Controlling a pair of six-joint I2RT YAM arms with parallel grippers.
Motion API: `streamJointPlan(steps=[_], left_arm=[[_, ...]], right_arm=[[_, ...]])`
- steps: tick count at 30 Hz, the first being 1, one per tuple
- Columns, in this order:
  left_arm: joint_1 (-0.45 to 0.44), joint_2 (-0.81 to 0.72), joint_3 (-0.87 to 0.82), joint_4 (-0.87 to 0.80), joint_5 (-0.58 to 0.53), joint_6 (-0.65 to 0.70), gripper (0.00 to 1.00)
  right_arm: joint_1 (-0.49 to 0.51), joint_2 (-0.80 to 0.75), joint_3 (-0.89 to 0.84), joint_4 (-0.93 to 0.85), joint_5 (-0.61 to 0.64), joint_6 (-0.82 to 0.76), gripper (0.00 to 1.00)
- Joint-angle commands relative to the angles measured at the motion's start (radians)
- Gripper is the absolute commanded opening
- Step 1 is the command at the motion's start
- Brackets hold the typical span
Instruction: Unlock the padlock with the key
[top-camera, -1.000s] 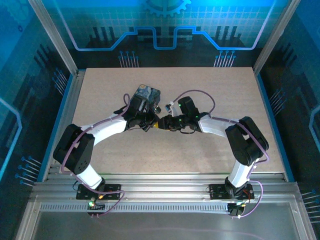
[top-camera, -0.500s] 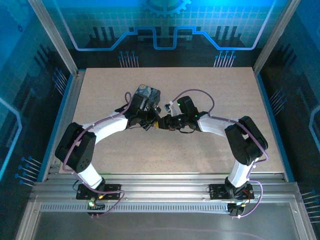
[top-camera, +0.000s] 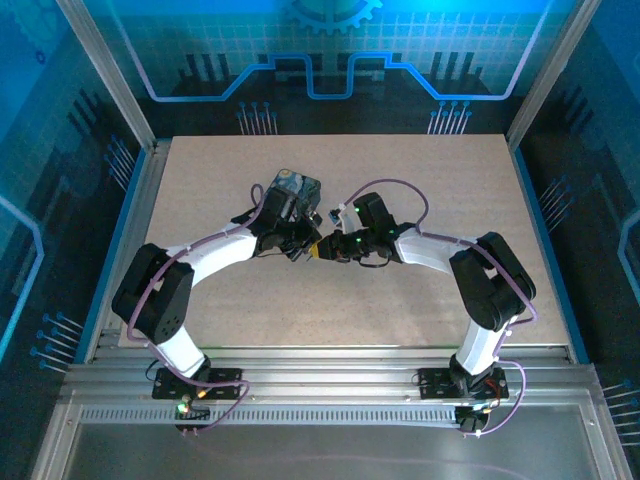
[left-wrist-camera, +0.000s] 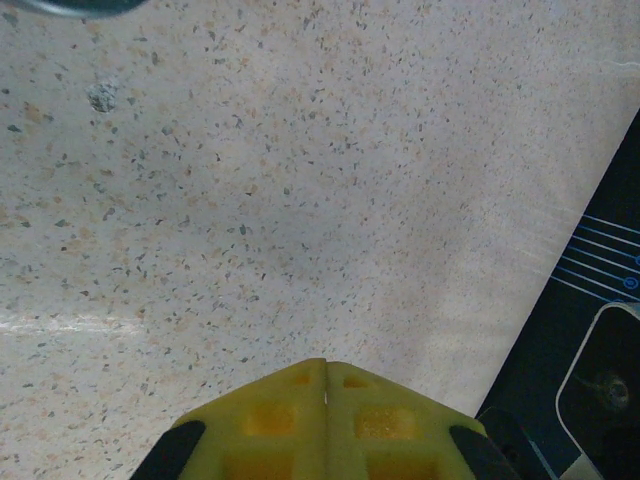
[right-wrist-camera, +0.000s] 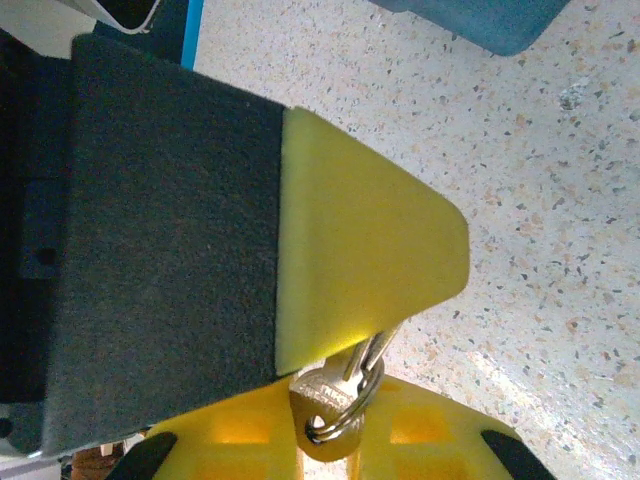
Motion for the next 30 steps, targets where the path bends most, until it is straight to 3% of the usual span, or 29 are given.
streamJointPlan(steps=[1, 3, 8, 14, 18, 21, 30], left_arm=[[-0.013, -0.006, 0.035, -0.050, 0.021, 0.026, 0.00], [-0.010, -0.007, 0.038, -0.064, 0.012, 0.030, 0.13], [0.002, -0.009, 0.038, -0.074, 0.009, 0.032, 0.33], [0.037, -0.031, 0.034, -0.092, 0.009, 0.039, 0.48], [0.071, -0.061, 0.013, -0.102, 0.007, 0.061, 0.51], [0.079, -0.082, -0.007, -0.086, 0.015, 0.099, 0.44], [0.089, -0.086, -0.131, 0.172, 0.169, 0.093, 0.41]], right_arm=[[0.006, -0.007, -0.005, 0.017, 0.048, 0.012, 0.07], [0.003, -0.014, -0.013, 0.027, 0.044, 0.019, 0.06], [-0.015, -0.029, -0.038, 0.043, 0.038, 0.030, 0.06], [-0.044, -0.042, -0.080, 0.109, 0.016, 0.073, 0.06], [-0.059, -0.055, -0.093, 0.131, 0.006, 0.089, 0.05], [-0.069, -0.061, -0.093, 0.134, -0.001, 0.098, 0.06], [-0.109, -0.086, -0.089, 0.129, -0.027, 0.108, 0.06]])
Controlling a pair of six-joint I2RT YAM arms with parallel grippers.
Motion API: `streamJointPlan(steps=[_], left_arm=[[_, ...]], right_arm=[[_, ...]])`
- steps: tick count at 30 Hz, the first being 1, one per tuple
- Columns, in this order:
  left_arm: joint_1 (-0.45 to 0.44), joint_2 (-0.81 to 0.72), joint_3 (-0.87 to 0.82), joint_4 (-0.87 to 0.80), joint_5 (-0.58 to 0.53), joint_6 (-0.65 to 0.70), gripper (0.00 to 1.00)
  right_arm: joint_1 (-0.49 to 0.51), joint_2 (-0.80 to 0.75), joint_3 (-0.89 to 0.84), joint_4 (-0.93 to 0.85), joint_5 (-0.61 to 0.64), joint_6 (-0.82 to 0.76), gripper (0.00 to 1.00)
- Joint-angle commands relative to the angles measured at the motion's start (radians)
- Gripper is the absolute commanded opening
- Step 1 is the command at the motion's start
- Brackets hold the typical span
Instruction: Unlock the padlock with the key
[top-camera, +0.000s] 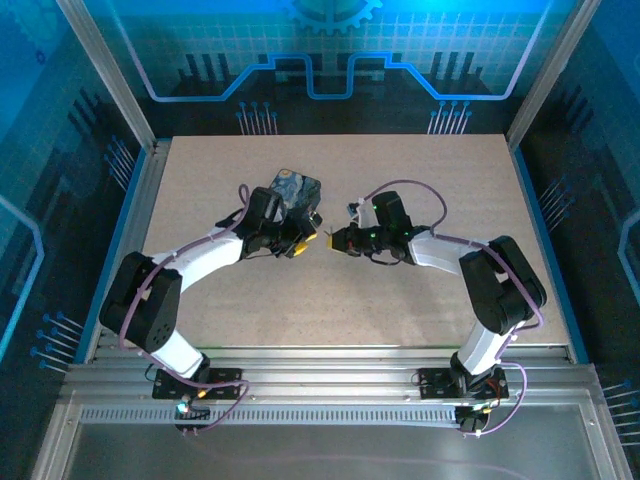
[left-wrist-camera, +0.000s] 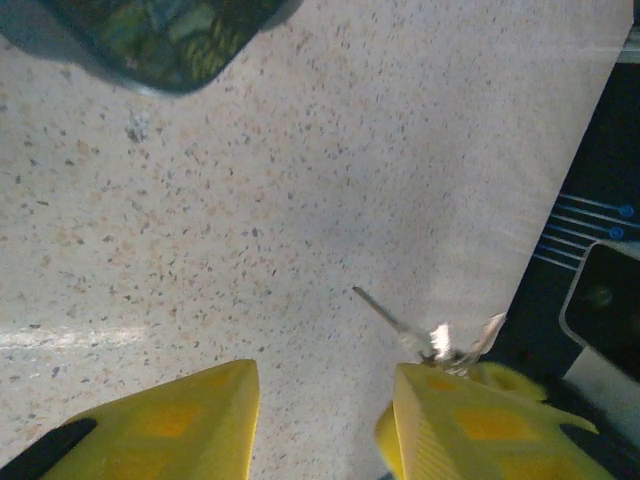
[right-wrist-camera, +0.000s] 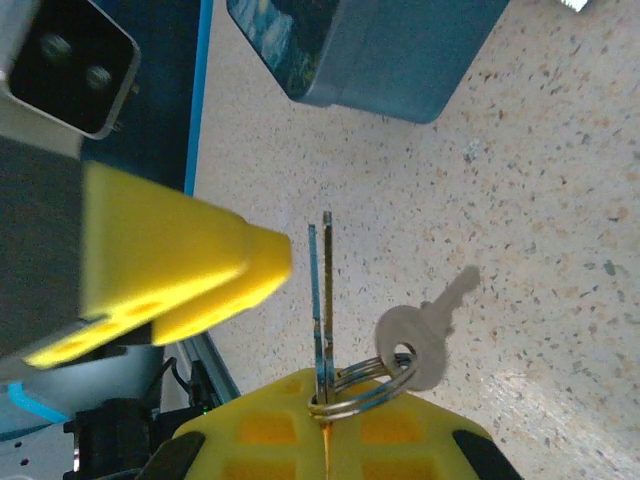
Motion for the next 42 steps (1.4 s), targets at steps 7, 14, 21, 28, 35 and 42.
streamJointPlan(steps=[7, 14, 21, 28, 35, 42], left_arm=[[0.009, -0.011, -0.039, 0.219, 0.105, -0.036, 0.40], [0.012, 0.019, -0.053, 0.290, 0.128, -0.063, 0.45], [0.019, 0.038, -0.091, 0.427, 0.155, -0.180, 0.46], [0.020, 0.024, -0.062, 0.381, 0.163, -0.140, 0.39], [0.012, 0.021, -0.067, 0.378, 0.180, -0.128, 0.34], [-0.007, 0.030, -0.042, 0.383, 0.189, -0.119, 0.31]], right_arm=[[-0.020, -0.043, 0.018, -0.054, -0.024, -0.038, 0.06], [-0.035, -0.064, 0.051, -0.126, -0.093, -0.100, 0.07], [-0.034, -0.060, 0.121, -0.293, -0.106, -0.203, 0.07], [-0.023, -0.040, 0.130, -0.292, -0.105, -0.206, 0.07], [-0.018, -0.037, 0.138, -0.281, -0.106, -0.200, 0.07], [-0.014, -0.028, 0.143, -0.274, -0.108, -0.194, 0.07]])
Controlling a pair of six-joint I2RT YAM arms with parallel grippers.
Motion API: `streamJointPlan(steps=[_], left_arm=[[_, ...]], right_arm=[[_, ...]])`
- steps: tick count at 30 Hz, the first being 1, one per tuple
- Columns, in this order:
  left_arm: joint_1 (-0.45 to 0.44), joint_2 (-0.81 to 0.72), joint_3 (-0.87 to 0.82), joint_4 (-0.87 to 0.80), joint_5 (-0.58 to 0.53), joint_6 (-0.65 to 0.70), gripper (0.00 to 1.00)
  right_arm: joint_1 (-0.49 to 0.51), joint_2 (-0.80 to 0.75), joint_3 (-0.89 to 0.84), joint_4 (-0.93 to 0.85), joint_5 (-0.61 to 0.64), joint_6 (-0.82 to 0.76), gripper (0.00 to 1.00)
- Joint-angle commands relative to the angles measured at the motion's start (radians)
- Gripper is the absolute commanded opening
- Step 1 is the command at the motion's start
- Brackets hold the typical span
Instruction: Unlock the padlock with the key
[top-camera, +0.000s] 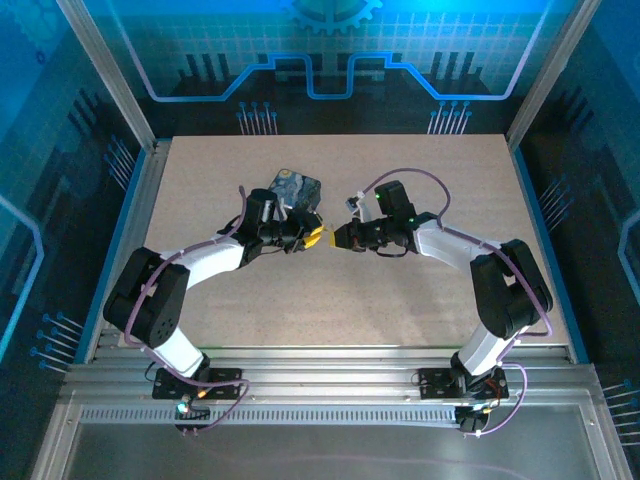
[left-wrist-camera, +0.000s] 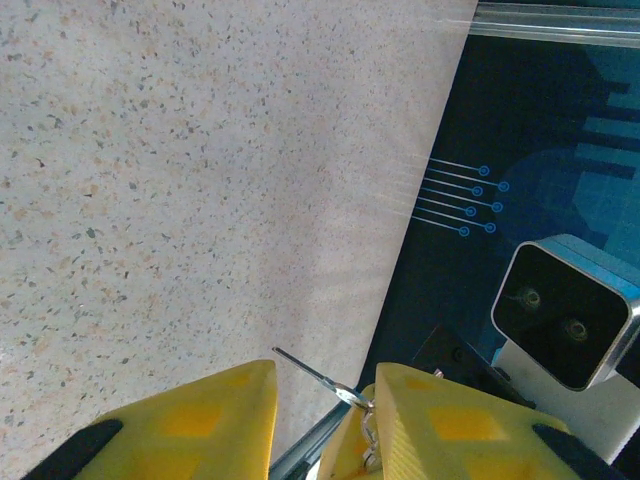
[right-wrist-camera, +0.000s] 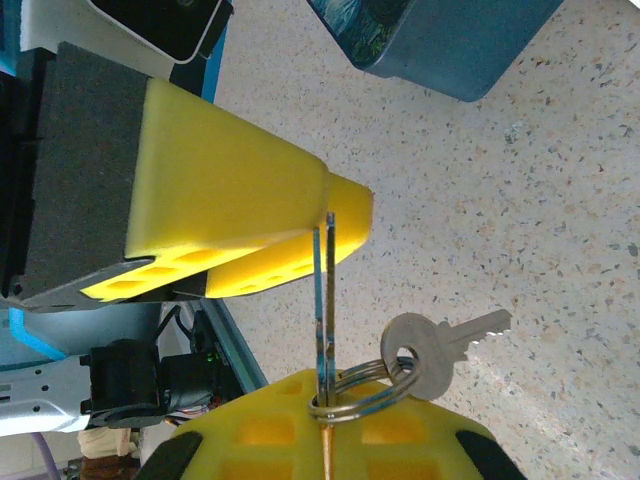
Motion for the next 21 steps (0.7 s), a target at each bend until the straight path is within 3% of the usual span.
streamJointPlan(steps=[1, 9, 21], left_arm=[[-0.016, 0.001, 0.042, 0.009, 0.037, 0.030, 0.30], [-0.031, 0.009, 0.050, 0.020, 0.044, 0.029, 0.25], [-0.034, 0.015, 0.047, 0.028, 0.043, 0.028, 0.08]], right_arm=[[0.009, 0.009, 0.029, -0.005, -0.028, -0.008, 0.07], [0.011, 0.017, 0.030, 0.007, -0.032, -0.002, 0.07], [0.013, 0.023, 0.034, 0.023, -0.044, 0.008, 0.08]])
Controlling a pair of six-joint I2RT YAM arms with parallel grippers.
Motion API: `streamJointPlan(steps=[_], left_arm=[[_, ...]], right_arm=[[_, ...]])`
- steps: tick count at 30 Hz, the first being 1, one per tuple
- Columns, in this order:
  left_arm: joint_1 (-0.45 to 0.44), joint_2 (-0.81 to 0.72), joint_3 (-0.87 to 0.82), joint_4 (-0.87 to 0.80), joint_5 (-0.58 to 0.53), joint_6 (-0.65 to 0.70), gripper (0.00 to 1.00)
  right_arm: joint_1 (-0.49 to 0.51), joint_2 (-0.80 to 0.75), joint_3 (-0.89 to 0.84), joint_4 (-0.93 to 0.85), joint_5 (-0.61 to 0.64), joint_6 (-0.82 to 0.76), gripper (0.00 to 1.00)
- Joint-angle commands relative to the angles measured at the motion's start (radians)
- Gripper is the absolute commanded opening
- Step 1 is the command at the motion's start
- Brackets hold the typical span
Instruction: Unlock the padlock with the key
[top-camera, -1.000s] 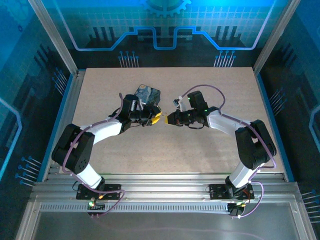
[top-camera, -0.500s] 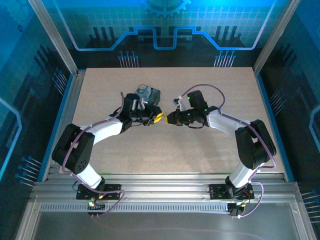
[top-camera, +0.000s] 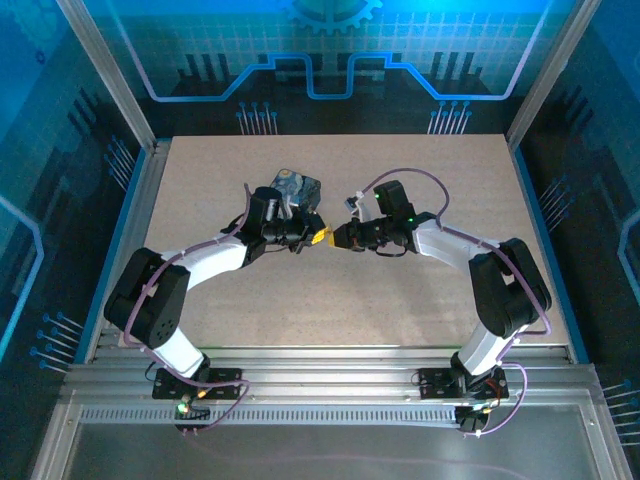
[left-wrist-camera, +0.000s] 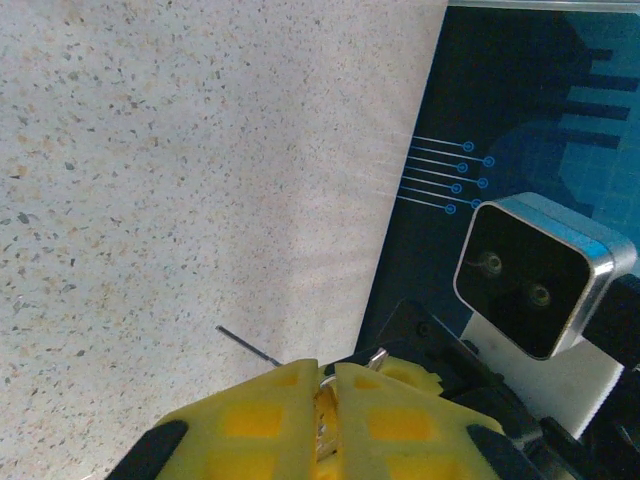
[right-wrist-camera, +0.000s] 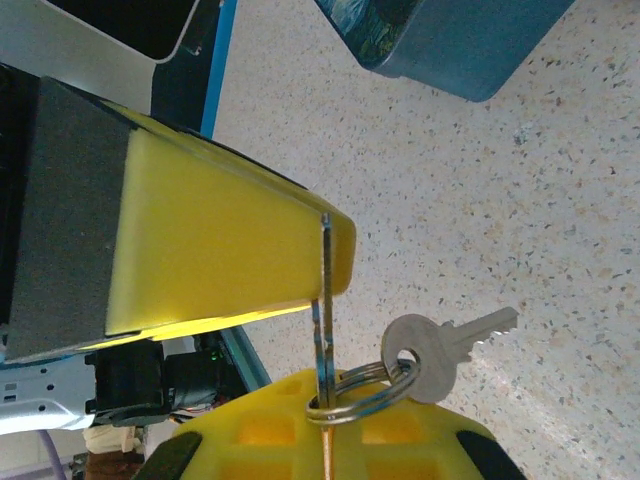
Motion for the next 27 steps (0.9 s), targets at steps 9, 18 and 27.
streamJointPlan(steps=[9, 18, 27], left_arm=[[0.001, 0.001, 0.045, -0.076, -0.005, 0.112, 0.00], [0.009, 0.001, 0.106, -0.185, -0.021, 0.226, 0.00], [0.009, -0.001, 0.129, -0.213, -0.017, 0.249, 0.00]], right_arm=[[-0.007, 0.008, 0.014, -0.003, -0.027, -0.004, 0.32], [-0.051, -0.062, -0.056, 0.031, -0.030, -0.018, 0.45], [-0.051, -0.110, -0.066, 0.125, -0.007, 0.006, 0.43]])
